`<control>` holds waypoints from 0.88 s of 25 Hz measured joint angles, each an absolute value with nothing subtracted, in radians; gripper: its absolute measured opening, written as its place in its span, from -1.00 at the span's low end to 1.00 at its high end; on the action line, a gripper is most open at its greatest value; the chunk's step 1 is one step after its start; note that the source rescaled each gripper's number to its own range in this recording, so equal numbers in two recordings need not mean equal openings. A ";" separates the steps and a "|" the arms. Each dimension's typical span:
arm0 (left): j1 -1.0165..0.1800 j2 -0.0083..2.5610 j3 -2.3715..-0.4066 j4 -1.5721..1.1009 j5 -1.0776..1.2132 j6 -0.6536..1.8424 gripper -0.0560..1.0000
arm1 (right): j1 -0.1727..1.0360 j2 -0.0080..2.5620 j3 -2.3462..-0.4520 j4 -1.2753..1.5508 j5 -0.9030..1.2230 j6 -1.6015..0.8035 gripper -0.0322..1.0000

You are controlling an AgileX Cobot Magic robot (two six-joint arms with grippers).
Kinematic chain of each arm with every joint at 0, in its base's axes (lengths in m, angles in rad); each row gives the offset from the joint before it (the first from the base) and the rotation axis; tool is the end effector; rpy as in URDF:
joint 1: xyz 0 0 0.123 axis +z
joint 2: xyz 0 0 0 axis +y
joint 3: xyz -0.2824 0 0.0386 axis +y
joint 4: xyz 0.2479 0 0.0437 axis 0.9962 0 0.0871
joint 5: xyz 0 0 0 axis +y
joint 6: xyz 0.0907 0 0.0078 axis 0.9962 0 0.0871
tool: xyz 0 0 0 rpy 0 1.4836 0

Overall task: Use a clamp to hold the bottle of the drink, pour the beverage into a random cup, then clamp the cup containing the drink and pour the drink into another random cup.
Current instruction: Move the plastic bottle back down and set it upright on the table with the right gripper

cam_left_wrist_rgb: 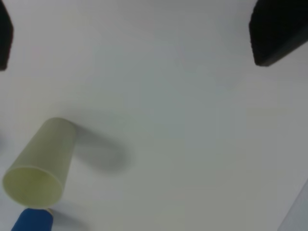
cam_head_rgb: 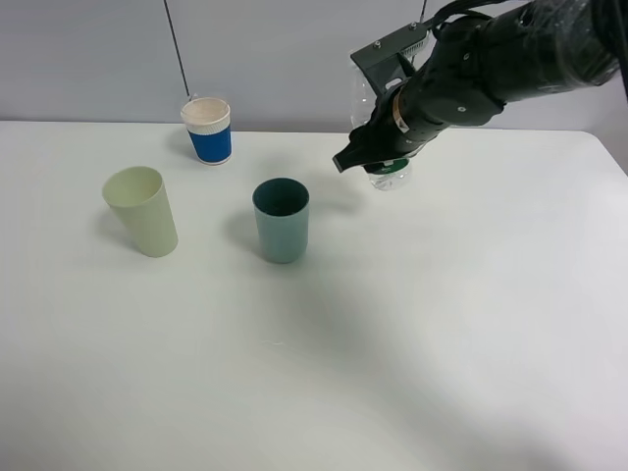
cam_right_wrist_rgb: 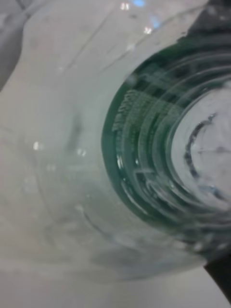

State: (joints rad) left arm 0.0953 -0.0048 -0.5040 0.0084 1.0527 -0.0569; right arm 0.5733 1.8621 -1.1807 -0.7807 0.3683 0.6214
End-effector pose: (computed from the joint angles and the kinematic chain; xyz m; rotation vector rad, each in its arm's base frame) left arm -0.0058 0.0001 0.2789 -0.1545 2.0217 0.0343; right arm 0.3447 0.1950 0.1933 -0.7117 2.2898 -0.1035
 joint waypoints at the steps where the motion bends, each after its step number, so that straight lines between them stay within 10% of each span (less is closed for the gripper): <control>1: 0.095 -0.005 -0.504 0.008 1.053 -0.057 1.00 | 0.565 1.862 -1.181 -0.758 0.367 0.594 -0.91; 15: 0.095 -0.005 -0.504 0.008 1.053 -0.057 1.00 | 0.431 1.862 -1.174 -0.163 0.123 -0.115 -0.91; 22: 0.095 -0.005 -0.504 0.008 1.053 -0.057 1.00 | 0.402 1.861 -0.951 -0.060 -0.335 -0.193 -0.91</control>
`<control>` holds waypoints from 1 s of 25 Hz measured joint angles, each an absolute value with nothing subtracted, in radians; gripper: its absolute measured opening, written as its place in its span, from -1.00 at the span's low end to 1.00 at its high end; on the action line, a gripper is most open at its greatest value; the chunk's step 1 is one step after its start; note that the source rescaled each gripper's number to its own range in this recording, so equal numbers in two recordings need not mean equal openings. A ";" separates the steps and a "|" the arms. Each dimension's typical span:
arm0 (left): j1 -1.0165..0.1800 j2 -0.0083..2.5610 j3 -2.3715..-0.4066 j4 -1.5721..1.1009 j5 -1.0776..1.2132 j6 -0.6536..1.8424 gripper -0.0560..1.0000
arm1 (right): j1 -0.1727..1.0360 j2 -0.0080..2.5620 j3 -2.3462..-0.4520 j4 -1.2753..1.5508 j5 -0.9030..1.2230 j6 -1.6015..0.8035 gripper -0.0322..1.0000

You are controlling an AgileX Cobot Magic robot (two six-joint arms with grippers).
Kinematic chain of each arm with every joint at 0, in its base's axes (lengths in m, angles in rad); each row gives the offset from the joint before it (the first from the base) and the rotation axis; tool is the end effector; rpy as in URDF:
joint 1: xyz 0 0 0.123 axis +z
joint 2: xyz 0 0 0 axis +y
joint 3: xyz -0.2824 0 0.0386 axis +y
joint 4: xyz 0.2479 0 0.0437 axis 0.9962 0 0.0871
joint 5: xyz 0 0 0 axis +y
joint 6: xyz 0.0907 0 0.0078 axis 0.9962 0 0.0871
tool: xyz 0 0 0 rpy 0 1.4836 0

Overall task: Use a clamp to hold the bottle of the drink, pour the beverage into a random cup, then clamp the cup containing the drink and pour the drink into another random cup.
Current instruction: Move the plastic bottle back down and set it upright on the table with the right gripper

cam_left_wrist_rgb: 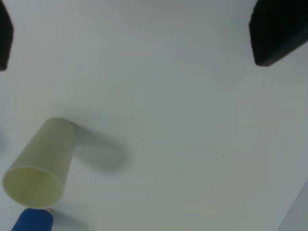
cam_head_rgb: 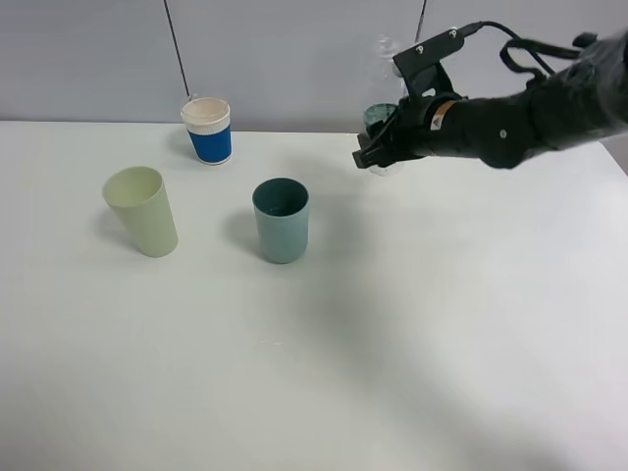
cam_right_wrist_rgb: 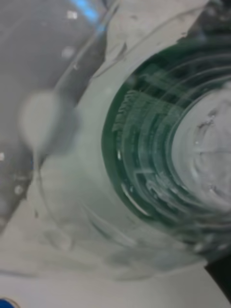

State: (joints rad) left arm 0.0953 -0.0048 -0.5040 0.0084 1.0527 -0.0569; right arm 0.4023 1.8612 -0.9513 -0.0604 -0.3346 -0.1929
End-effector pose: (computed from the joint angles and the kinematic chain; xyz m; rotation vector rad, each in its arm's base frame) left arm -0.0058 0.0001 0.2789 -0.1545 2.0217 0.0343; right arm 0.3534 0.1523 0.1708 -0.6720 1.9487 0.1146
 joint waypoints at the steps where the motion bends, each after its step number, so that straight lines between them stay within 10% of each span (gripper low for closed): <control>1: 0.095 -0.005 -0.504 0.008 1.053 -0.057 1.00 | 0.402 1.861 -0.917 -0.058 -0.402 -0.194 -0.91; 8: 0.097 -0.005 -0.504 0.008 1.053 -0.057 1.00 | 0.402 1.861 -0.703 0.000 -0.816 -0.194 -0.91; 25: 0.097 -0.005 -0.504 0.008 1.053 -0.057 1.00 | 0.402 1.955 -0.630 0.088 -0.969 -0.184 -0.91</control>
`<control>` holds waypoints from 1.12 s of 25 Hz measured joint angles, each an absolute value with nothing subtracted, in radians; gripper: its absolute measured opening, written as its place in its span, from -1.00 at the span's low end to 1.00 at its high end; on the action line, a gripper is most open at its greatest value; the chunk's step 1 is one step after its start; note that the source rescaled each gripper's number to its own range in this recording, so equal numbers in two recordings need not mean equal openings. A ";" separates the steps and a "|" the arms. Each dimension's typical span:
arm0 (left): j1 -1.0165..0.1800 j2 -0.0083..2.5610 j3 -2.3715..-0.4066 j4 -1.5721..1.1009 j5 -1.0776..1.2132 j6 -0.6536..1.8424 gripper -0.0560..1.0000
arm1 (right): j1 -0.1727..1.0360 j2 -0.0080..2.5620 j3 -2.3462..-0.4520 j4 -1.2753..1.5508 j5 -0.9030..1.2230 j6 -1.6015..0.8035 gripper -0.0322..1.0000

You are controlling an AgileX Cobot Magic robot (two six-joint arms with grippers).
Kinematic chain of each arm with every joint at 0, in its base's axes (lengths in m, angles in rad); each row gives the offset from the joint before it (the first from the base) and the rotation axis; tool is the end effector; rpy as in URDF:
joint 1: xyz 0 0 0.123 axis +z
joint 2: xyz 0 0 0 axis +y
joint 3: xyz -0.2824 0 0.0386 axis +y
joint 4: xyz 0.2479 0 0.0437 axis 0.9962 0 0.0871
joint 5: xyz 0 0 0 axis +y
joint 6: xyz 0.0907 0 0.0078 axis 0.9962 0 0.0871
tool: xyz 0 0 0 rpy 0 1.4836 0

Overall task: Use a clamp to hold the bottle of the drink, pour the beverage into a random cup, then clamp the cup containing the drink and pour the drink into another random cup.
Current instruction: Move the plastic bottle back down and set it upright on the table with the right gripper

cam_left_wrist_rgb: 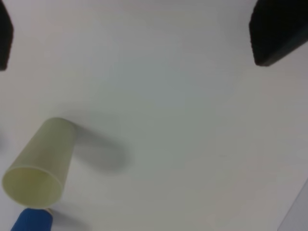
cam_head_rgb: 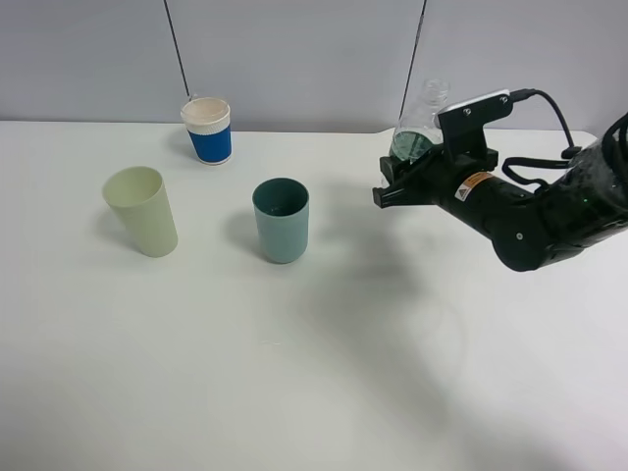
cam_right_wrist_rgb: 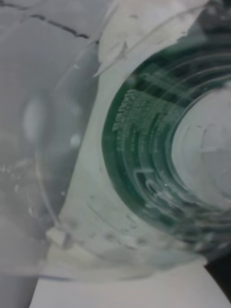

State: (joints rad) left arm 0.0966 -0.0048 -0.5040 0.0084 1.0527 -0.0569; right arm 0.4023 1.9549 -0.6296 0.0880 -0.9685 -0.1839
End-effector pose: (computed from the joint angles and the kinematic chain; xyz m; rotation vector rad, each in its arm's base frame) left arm -0.0058 0.0001 0.2789 -0.1559 2.0216 0.0351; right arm 0.3078 0.1238 0.1160 -0.4392 1.7901 0.1210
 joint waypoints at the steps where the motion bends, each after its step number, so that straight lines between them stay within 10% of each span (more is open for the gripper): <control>1: 0.097 -0.005 -0.504 0.008 1.053 -0.057 1.00 | 0.402 1.968 -0.628 0.088 -0.982 -0.184 -0.91; 20: 0.097 -0.005 -0.504 0.008 1.053 -0.057 1.00 | 0.402 2.086 -0.627 0.096 -1.023 -0.184 -0.89; 28: 0.097 -0.005 -0.504 0.008 1.053 -0.057 1.00 | 0.402 2.085 -0.627 0.096 -1.065 -0.184 0.83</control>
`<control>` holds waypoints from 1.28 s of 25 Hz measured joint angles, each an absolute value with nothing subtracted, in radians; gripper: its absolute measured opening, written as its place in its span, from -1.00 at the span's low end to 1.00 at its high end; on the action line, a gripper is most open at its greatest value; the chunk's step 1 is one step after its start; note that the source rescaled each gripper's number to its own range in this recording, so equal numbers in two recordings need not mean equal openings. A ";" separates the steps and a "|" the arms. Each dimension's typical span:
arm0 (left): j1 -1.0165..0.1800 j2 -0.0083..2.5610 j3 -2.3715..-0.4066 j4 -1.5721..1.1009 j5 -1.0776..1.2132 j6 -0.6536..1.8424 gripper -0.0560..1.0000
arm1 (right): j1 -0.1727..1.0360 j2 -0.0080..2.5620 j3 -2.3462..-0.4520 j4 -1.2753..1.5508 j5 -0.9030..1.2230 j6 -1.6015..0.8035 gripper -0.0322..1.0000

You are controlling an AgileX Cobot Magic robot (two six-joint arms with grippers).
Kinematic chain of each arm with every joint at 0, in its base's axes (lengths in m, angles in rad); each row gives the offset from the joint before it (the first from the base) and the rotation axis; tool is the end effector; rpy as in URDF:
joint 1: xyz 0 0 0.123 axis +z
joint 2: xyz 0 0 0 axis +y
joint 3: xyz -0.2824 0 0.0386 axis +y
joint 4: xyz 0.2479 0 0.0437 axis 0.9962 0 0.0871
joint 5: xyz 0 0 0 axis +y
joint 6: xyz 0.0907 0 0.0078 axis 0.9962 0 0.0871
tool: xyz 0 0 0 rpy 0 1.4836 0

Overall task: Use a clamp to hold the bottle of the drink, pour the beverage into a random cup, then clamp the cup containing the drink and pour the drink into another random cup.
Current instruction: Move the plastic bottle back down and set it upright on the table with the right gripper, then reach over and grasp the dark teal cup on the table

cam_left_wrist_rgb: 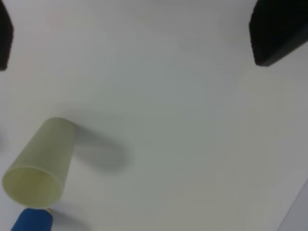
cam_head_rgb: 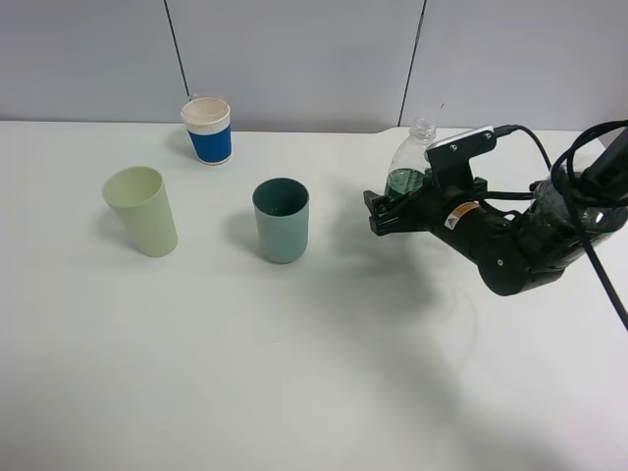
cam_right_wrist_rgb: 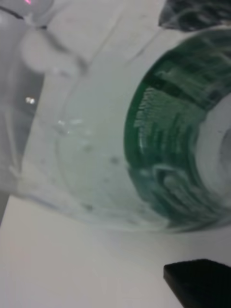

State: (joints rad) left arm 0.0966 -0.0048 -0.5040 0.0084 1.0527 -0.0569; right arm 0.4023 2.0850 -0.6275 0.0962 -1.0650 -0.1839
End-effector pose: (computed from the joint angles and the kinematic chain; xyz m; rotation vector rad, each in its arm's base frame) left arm -0.0058 0.0001 0.2789 -0.1559 2.0216 0.0351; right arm 0.3070 0.1223 0.0810 -0.4445 1.8249 0.1033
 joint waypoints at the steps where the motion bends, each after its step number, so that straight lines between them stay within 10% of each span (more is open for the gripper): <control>1: 0.097 -0.005 -0.504 0.008 1.053 -0.057 1.00 | 0.402 2.083 -0.627 0.096 -1.066 -0.184 0.90; 32: 0.097 -0.005 -0.504 0.008 1.053 -0.057 1.00 | 0.287 1.217 -0.623 0.196 -0.465 -0.367 0.99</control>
State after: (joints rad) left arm 0.0966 -0.0048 -0.5040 0.0084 1.0527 -0.0569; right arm 0.2872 1.2174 -0.6232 0.1956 -0.4647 -0.3671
